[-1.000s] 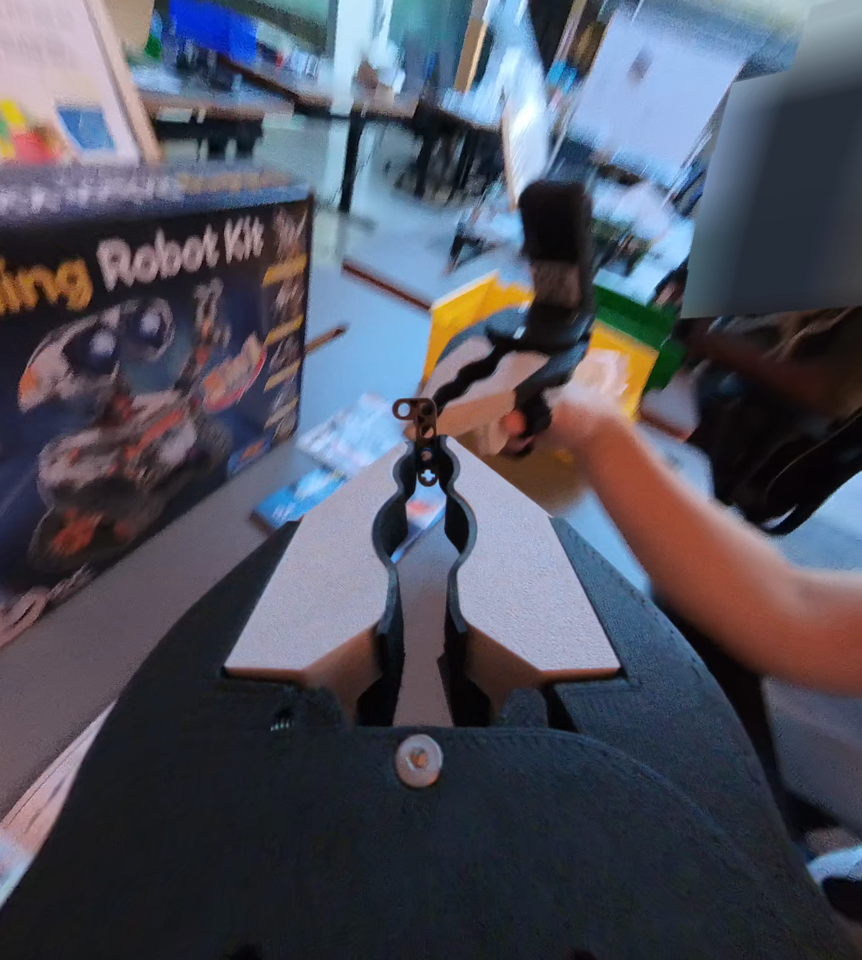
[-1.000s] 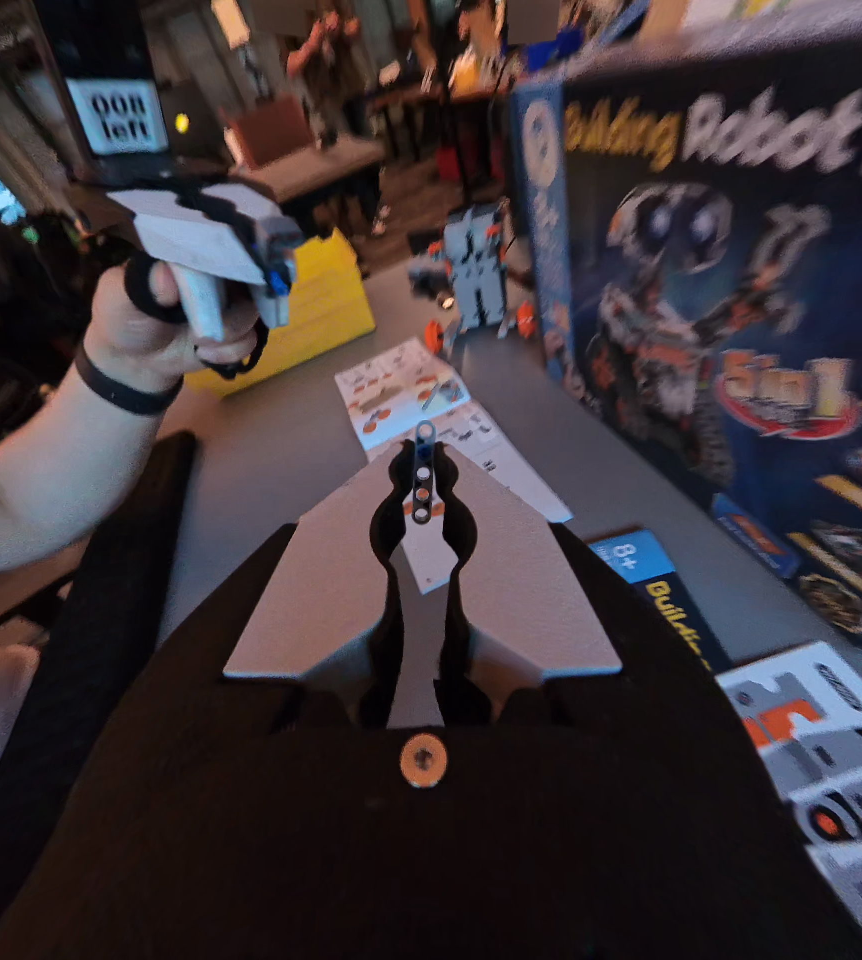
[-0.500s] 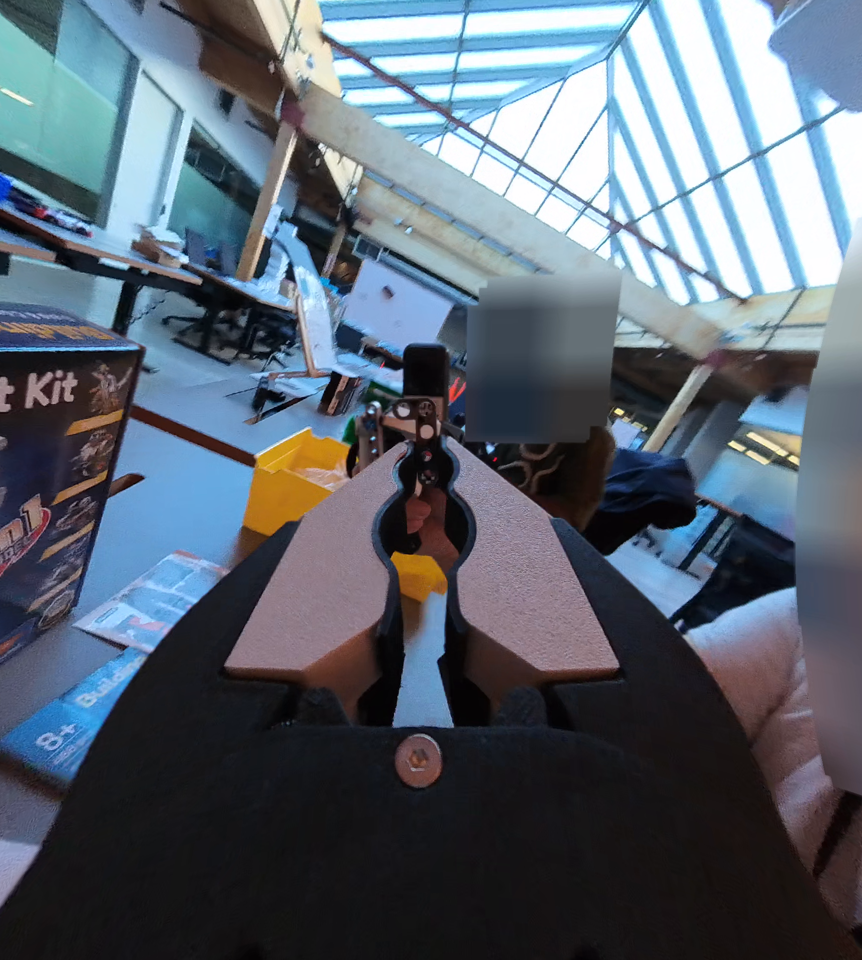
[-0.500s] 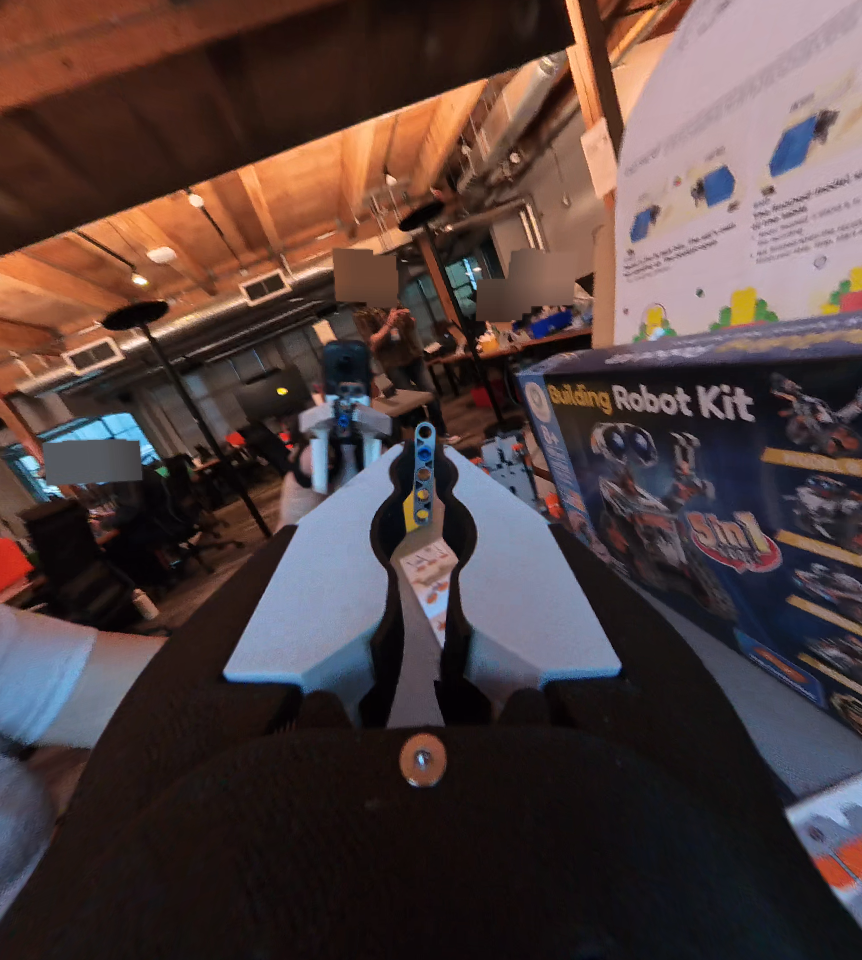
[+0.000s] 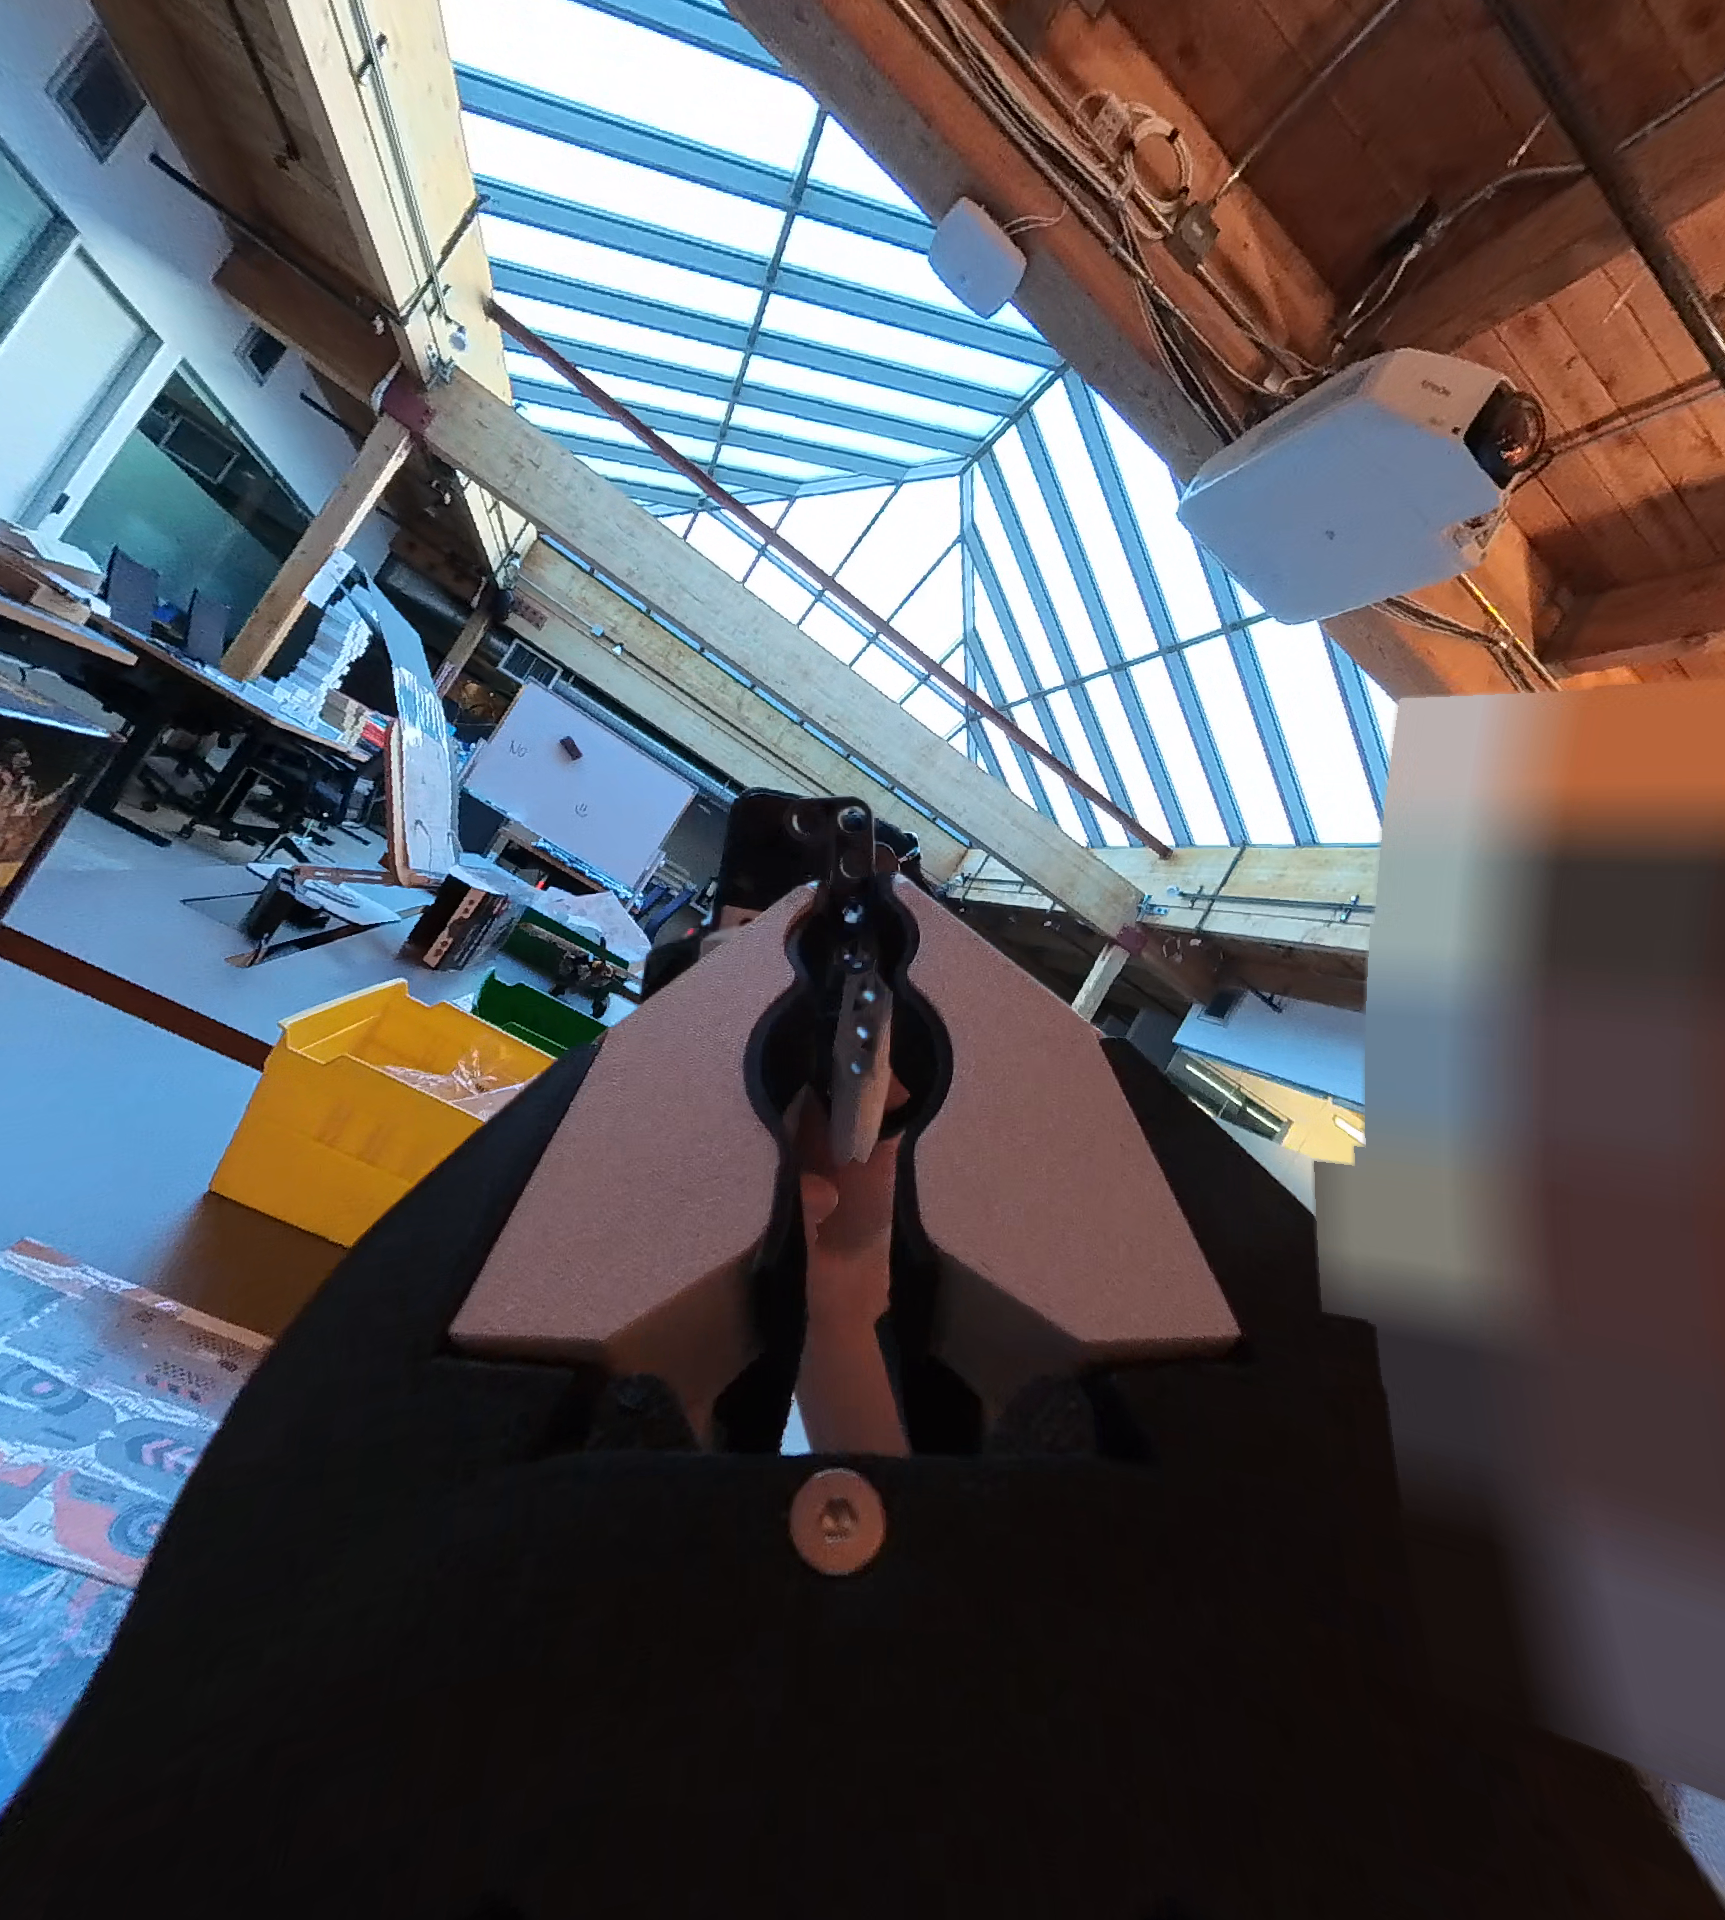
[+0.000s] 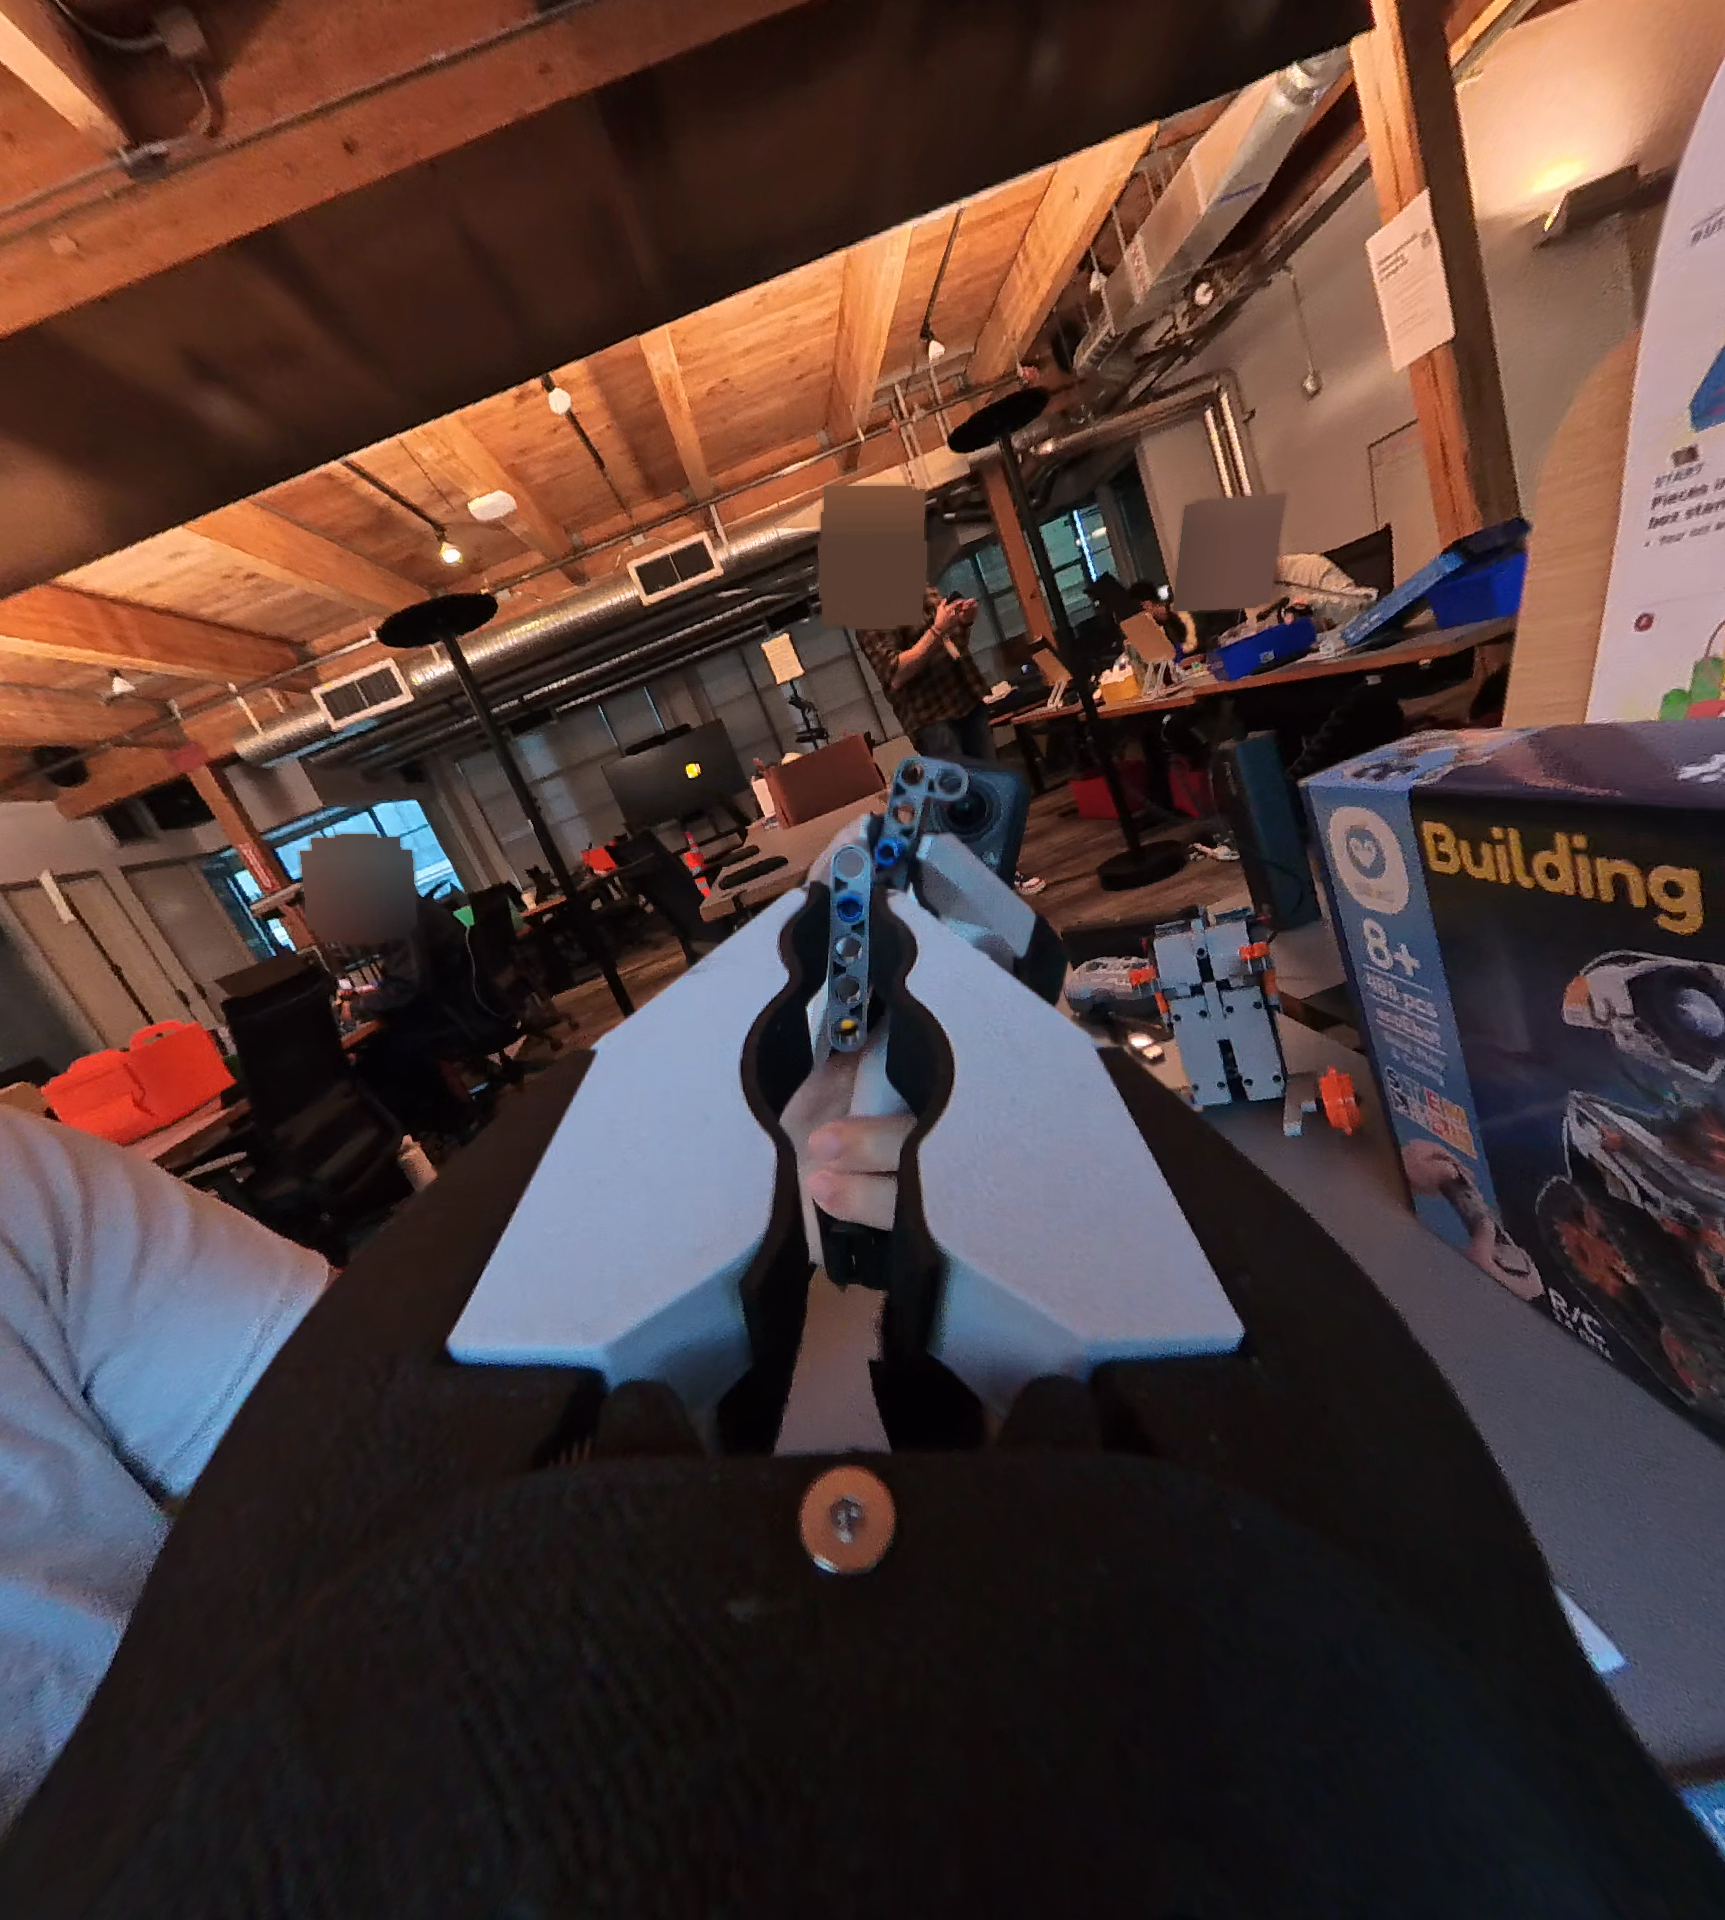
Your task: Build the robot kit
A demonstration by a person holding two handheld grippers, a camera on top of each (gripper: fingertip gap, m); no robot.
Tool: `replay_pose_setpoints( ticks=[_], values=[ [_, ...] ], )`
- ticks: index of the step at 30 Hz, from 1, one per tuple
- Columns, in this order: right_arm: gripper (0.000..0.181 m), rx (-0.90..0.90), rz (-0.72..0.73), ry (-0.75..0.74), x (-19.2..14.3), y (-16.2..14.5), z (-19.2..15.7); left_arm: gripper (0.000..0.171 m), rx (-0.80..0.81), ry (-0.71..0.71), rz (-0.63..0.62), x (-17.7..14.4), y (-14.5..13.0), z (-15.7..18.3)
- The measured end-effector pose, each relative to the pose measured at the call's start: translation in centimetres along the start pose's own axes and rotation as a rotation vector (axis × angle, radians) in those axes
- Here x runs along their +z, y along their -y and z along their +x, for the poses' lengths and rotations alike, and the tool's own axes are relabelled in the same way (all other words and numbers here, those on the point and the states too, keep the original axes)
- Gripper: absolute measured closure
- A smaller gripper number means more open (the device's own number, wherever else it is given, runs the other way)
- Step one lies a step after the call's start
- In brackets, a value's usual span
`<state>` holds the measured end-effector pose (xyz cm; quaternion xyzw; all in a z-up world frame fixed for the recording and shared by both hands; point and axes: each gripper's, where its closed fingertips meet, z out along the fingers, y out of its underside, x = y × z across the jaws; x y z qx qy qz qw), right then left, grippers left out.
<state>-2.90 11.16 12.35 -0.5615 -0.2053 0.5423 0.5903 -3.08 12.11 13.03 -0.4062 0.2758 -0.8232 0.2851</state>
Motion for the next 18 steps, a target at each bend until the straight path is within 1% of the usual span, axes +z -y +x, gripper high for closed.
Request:
replay_pose_setpoints(
  ticks=[2, 5, 12, 18],
  values=[
    [0.176, 0.003, 0.005, -0.004, 0.24, -0.17, 0.09, 0.168, -0.003, -0.007, 0.012, 0.01, 0.18, 0.12],
    [0.176, 0.014, 0.054, -0.006, 0.23, 0.4, 0.13, 0.168, 0.017, 0.006, -0.004, 0.2, -0.09, 0.18],
    [0.176, 0.021, 0.044, 0.004, 0.05, 0.3, 0.11, 0.168, 0.038, 0.013, -0.004, 0.54, -0.23, 0.49],
    [0.177, 0.006, 0.072, -0.028, -0.14, 0.64, 0.52, 0.168, 0.106, 0.07, 0.01, 0.72, -0.14, 0.14]
  ],
)
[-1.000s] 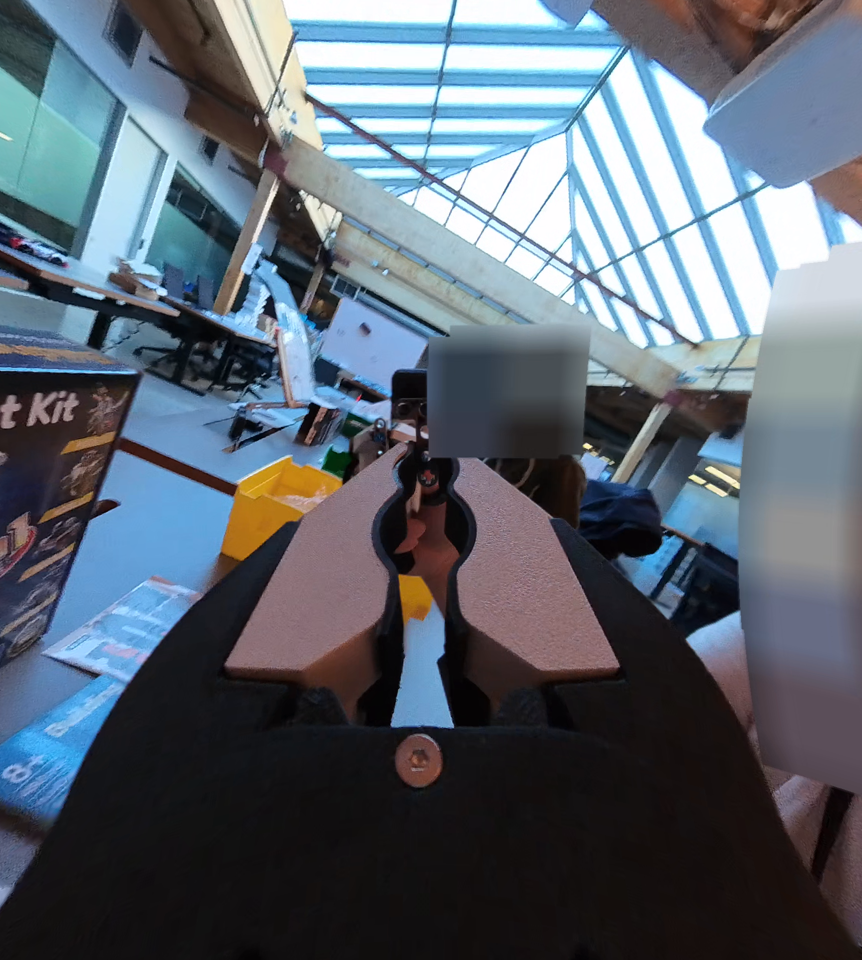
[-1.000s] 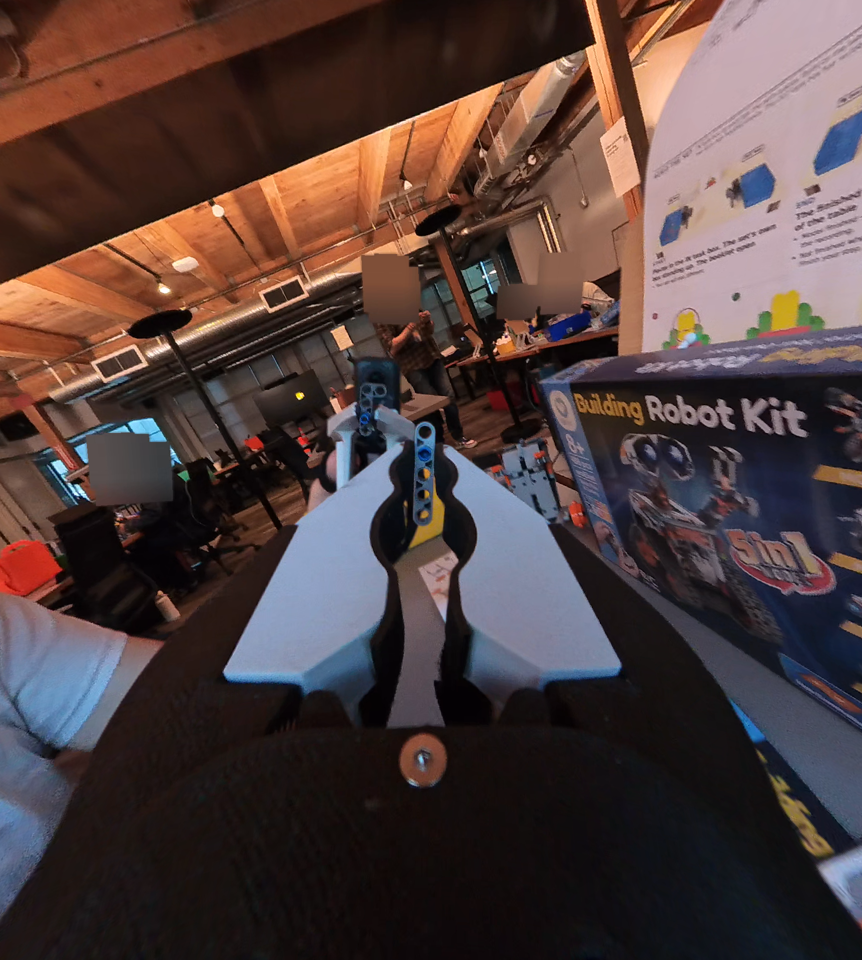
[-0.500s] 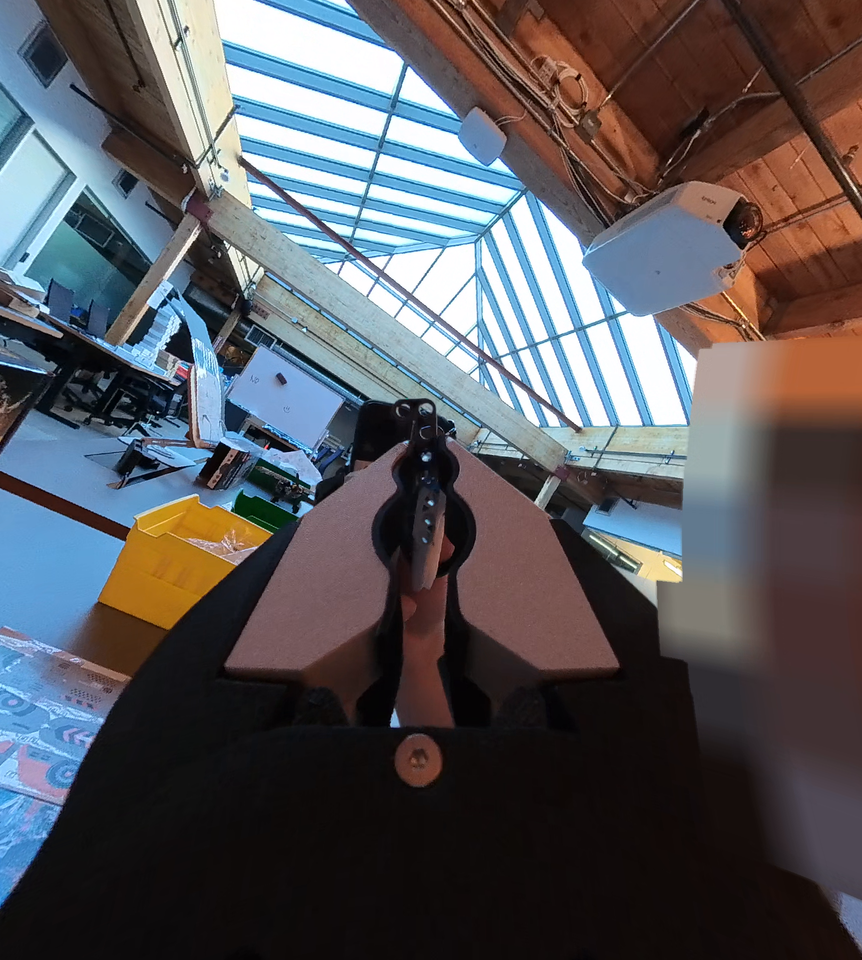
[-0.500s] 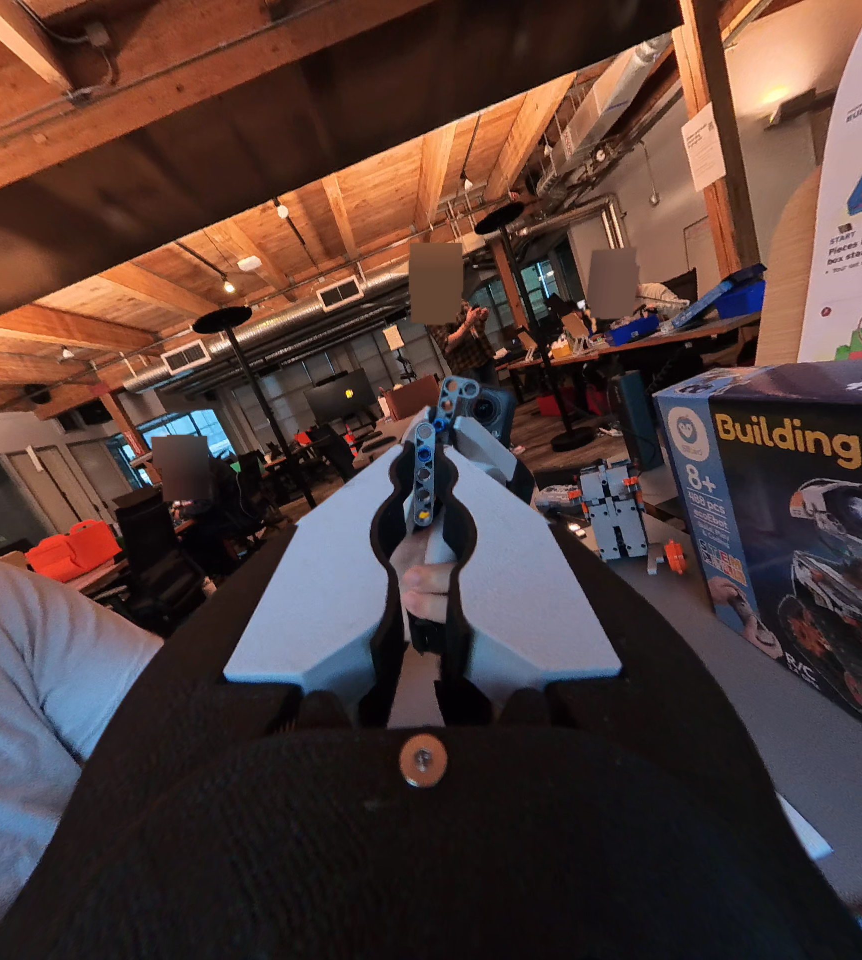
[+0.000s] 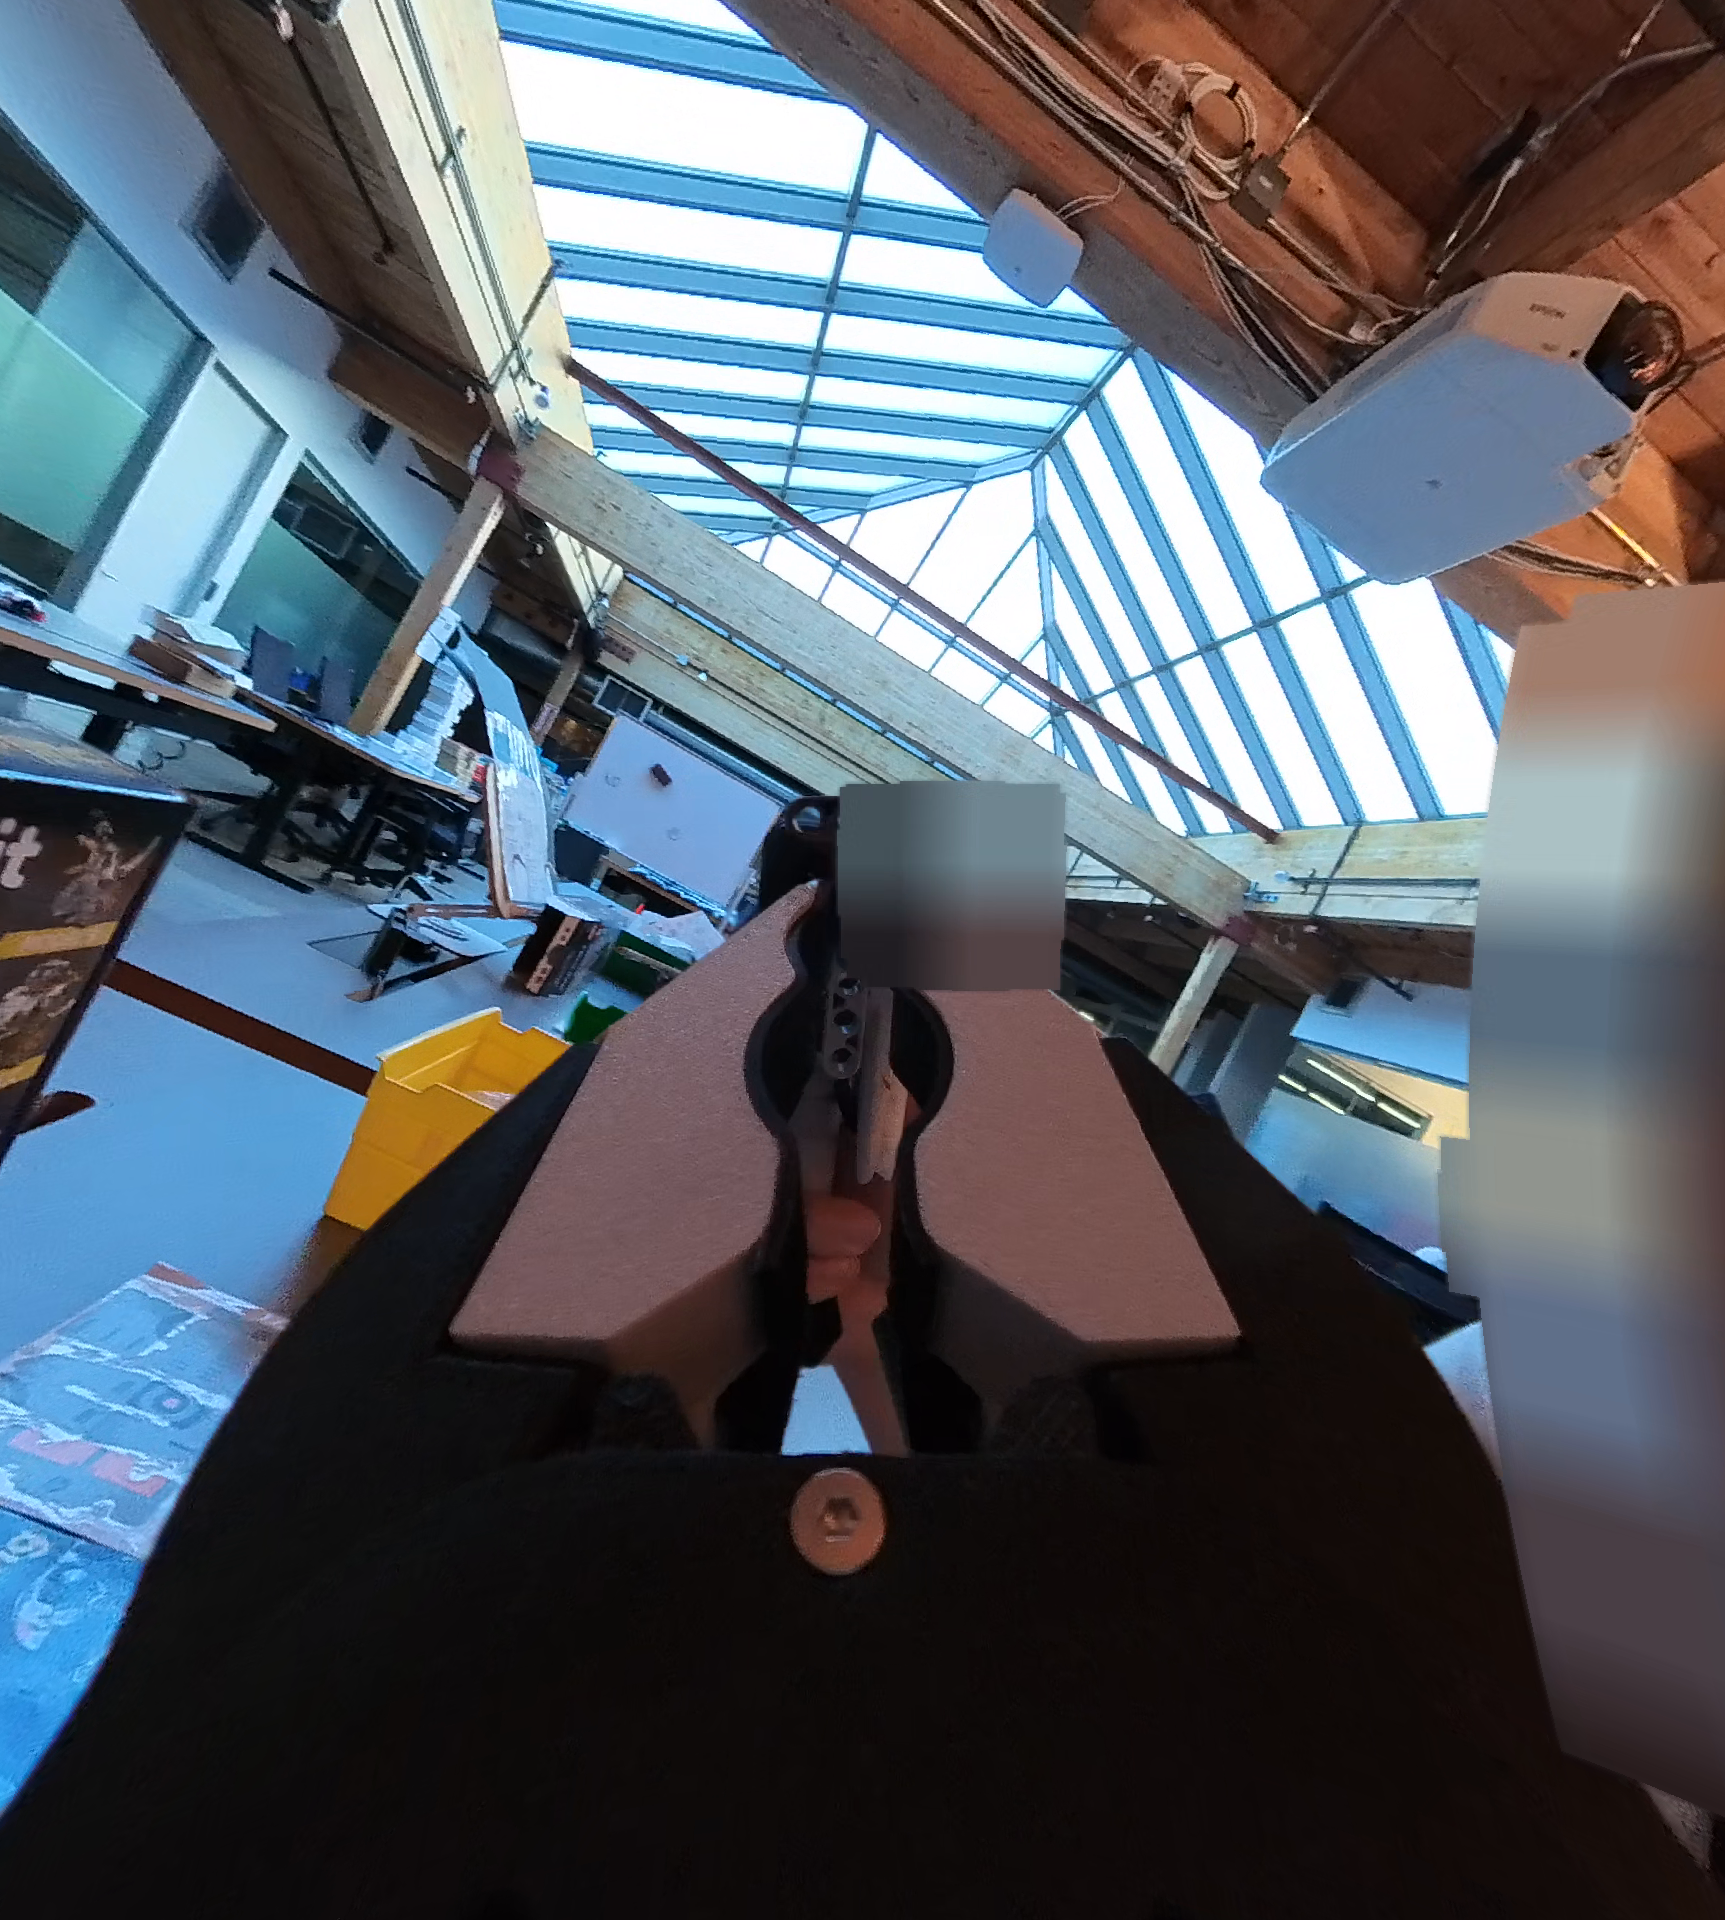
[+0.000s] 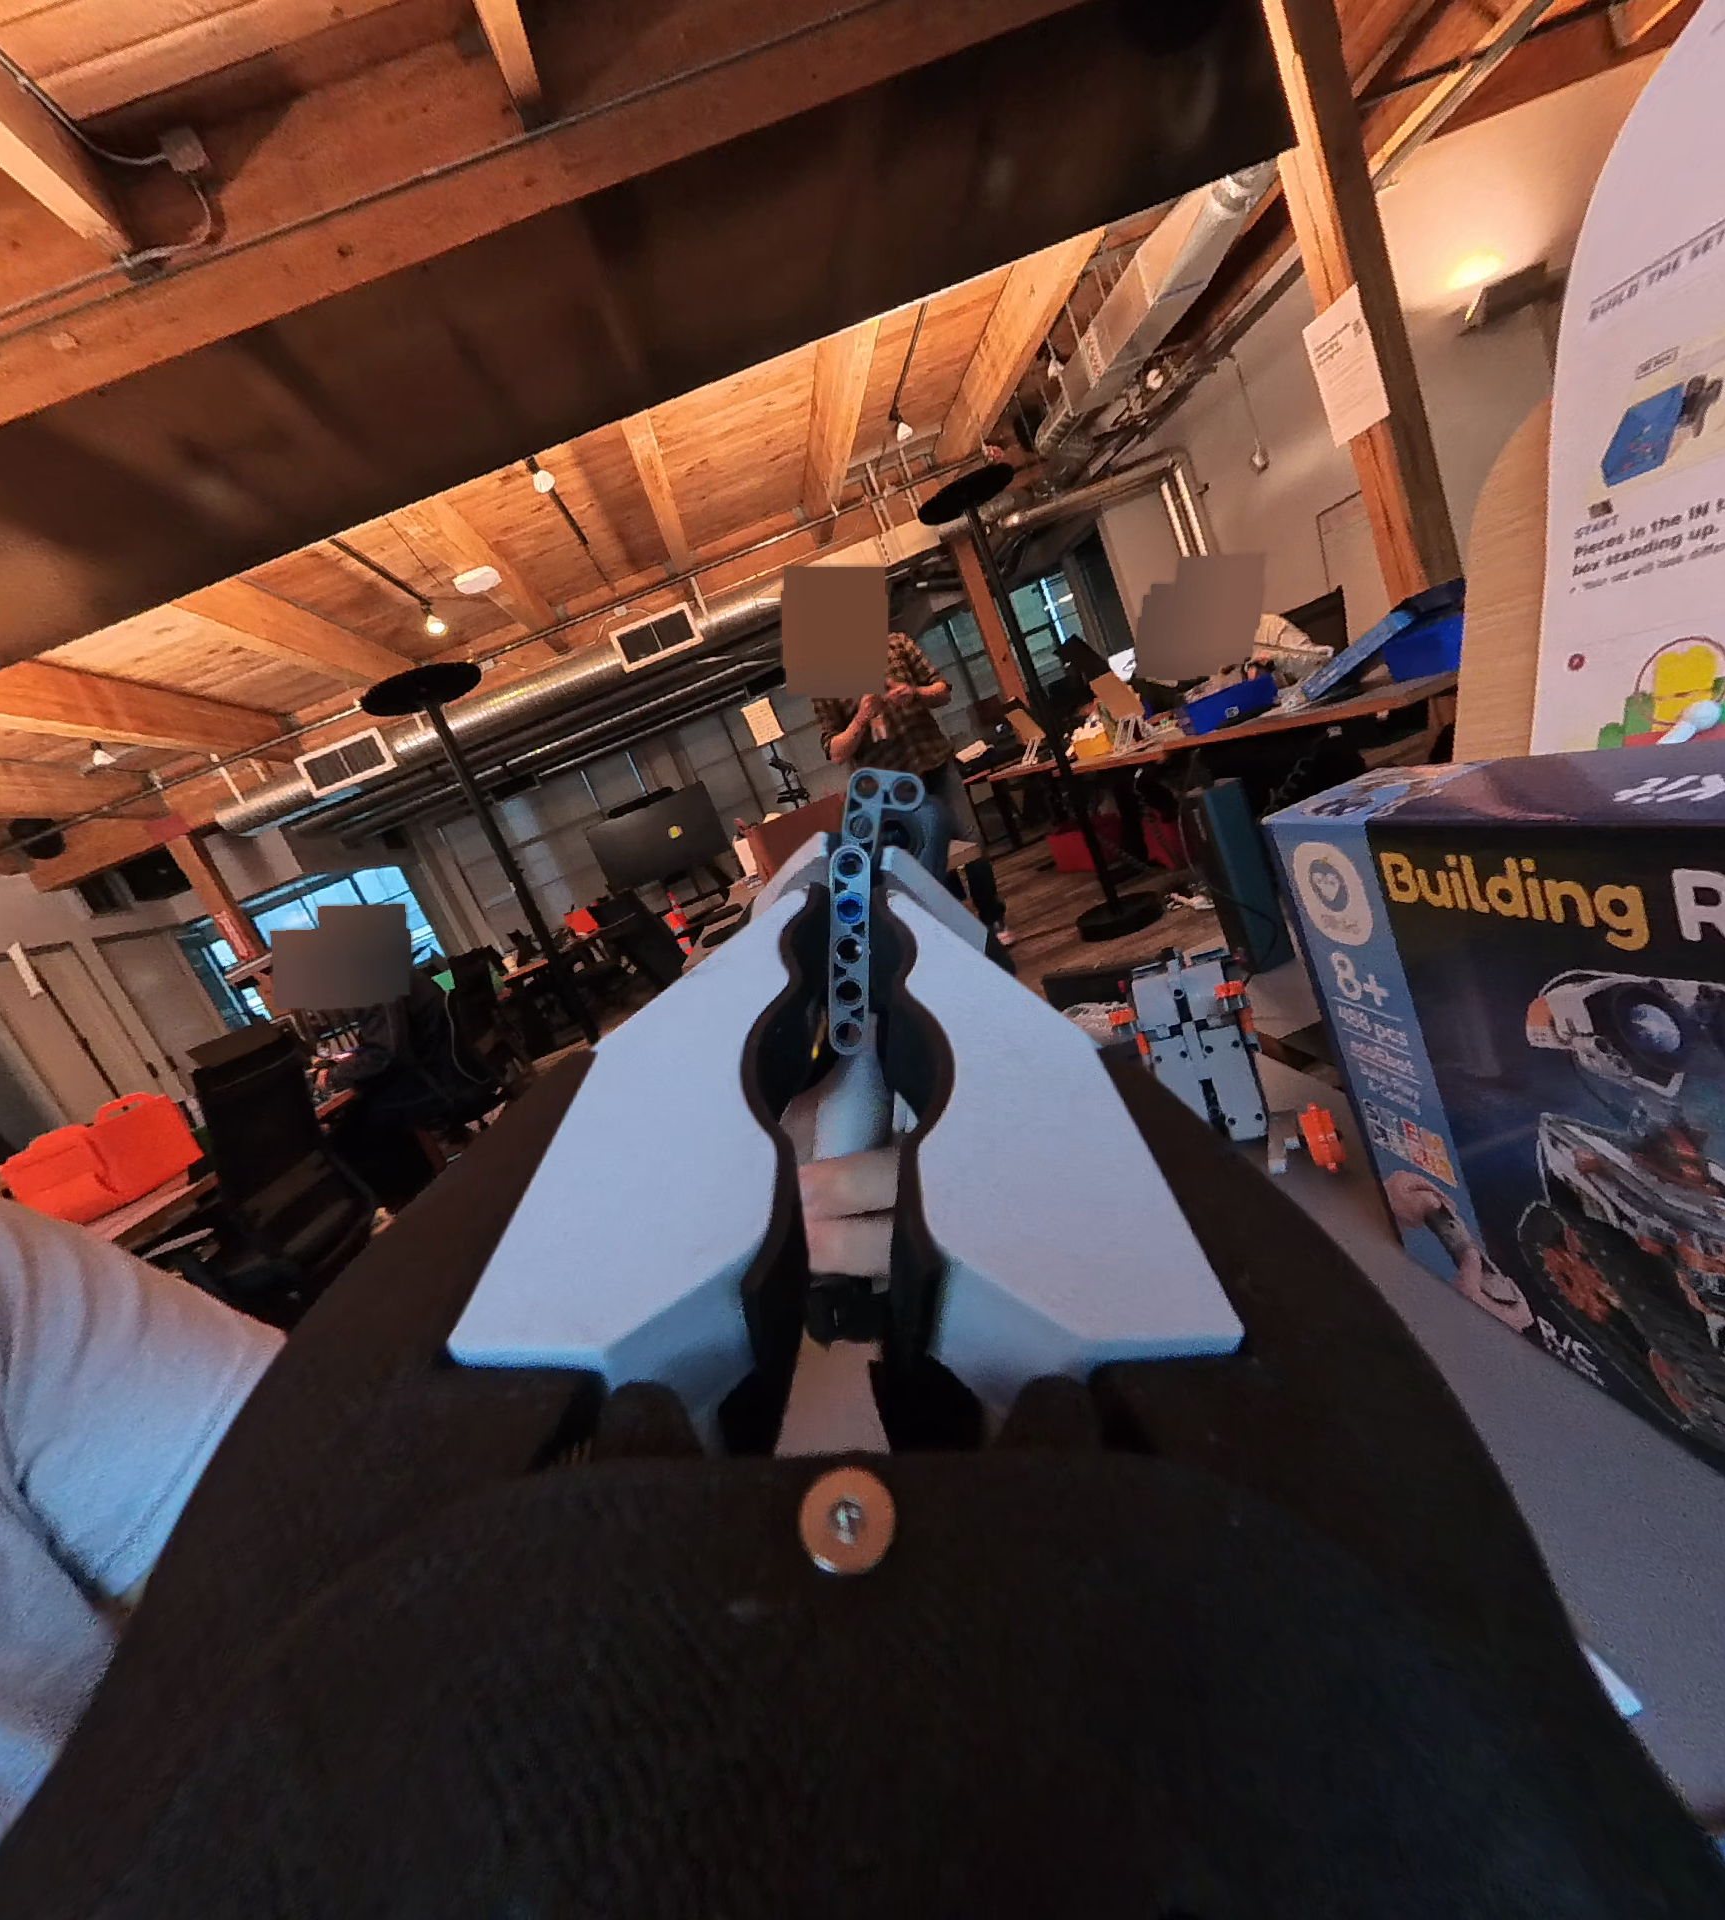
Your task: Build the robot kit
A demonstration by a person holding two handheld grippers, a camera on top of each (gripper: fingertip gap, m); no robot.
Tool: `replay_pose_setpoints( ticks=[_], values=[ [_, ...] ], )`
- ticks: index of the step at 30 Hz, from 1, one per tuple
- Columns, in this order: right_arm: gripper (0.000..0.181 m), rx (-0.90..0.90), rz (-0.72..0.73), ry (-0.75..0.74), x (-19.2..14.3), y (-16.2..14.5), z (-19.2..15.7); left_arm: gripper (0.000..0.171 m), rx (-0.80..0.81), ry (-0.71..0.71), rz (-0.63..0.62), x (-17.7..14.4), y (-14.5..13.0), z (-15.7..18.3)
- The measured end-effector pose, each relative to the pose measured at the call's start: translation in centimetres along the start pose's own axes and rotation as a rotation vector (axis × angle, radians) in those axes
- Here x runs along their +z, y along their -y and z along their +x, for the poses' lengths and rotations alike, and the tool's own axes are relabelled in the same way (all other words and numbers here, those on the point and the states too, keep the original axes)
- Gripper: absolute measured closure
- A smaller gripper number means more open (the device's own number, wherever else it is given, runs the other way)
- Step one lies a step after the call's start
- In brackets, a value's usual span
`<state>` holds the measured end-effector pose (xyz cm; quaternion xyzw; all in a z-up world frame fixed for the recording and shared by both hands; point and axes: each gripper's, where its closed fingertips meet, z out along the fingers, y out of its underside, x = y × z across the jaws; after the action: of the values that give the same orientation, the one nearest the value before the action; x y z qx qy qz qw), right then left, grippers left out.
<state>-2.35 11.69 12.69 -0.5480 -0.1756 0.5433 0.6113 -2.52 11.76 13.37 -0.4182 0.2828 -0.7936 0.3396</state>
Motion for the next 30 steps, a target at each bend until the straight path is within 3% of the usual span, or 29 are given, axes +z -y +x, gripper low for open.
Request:
replay_pose_setpoints(
  ticks=[21, 30],
  values=[
    [0.177, -0.038, 0.124, -0.089, 0.3, 0.3, 1.1, 0.168, 0.137, 0.149, 0.078, -0.1, 0.7, -1.1],
    [0.177, 0.033, 0.174, -0.027, 0.4, 0.2, 1.2, 0.168, 0.111, 0.135, 0.074, -0.1, 0.7, -1.1]
  ],
)
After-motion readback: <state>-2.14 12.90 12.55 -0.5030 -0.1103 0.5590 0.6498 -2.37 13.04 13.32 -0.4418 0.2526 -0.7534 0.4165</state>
